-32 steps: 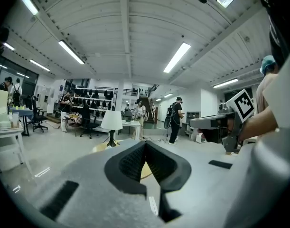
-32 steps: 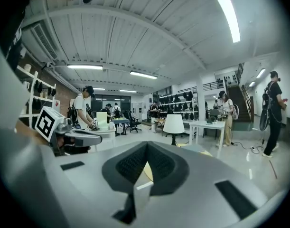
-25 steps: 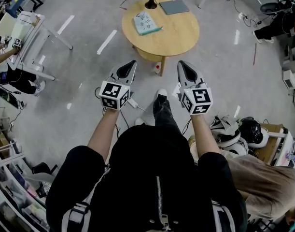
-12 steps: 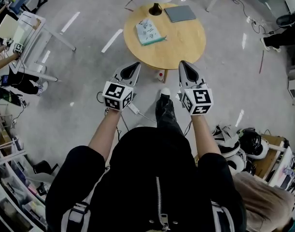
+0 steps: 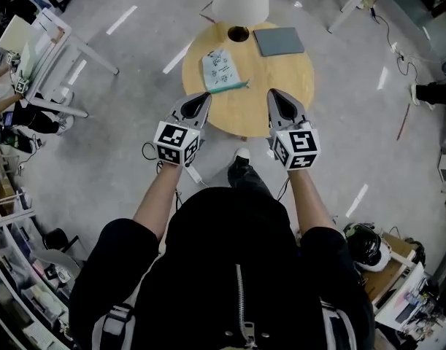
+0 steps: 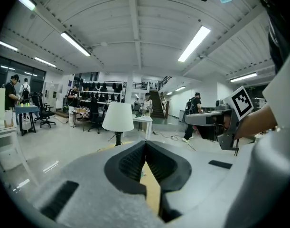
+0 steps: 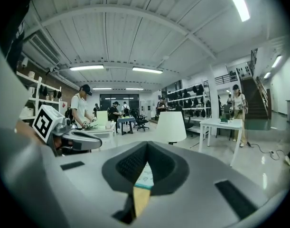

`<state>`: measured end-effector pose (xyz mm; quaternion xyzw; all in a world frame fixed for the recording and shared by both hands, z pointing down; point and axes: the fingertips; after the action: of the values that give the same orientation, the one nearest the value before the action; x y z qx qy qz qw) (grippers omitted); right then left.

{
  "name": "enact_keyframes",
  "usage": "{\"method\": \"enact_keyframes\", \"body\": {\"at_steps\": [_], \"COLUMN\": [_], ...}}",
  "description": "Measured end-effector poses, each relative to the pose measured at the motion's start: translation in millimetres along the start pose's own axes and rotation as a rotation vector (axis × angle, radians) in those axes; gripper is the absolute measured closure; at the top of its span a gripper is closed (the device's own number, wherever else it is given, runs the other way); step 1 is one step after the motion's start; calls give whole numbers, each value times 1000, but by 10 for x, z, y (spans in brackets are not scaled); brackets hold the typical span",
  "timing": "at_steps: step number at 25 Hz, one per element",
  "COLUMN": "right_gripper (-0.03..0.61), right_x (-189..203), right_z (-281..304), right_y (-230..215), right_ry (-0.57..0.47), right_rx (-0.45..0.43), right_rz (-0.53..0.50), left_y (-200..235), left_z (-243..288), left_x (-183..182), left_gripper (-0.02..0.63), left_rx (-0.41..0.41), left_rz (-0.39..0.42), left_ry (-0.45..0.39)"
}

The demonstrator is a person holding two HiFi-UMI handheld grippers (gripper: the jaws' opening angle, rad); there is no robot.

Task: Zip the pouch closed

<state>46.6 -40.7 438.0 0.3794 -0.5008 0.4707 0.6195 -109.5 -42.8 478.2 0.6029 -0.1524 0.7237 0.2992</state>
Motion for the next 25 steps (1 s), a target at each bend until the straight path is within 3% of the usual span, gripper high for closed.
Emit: {"method": "enact_keyframes", "body": {"at_steps": [11, 25], "right_gripper": [574, 574], "right_x": [47, 392], "right_z": [904, 1504], "right_y": [-550, -447], "right_ry": [59, 133], "right_rx": [-165, -246], "right_rz": [-52, -111], "left_y": [428, 866], "left_z": [769, 935], "left_x": [-146, -67], "left_gripper": [607, 607], "left_rx": [-103, -149], "left_rz": [-43, -75], "left_ry": [18, 22]}}
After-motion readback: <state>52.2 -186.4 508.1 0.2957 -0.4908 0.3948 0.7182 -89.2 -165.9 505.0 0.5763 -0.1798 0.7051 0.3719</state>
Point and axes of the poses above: the fingertips, and each gripper's own axes: z forward along the fingers, y to its left, x out of its underside, and after that the axes turned 12 degrees about x, right-handed
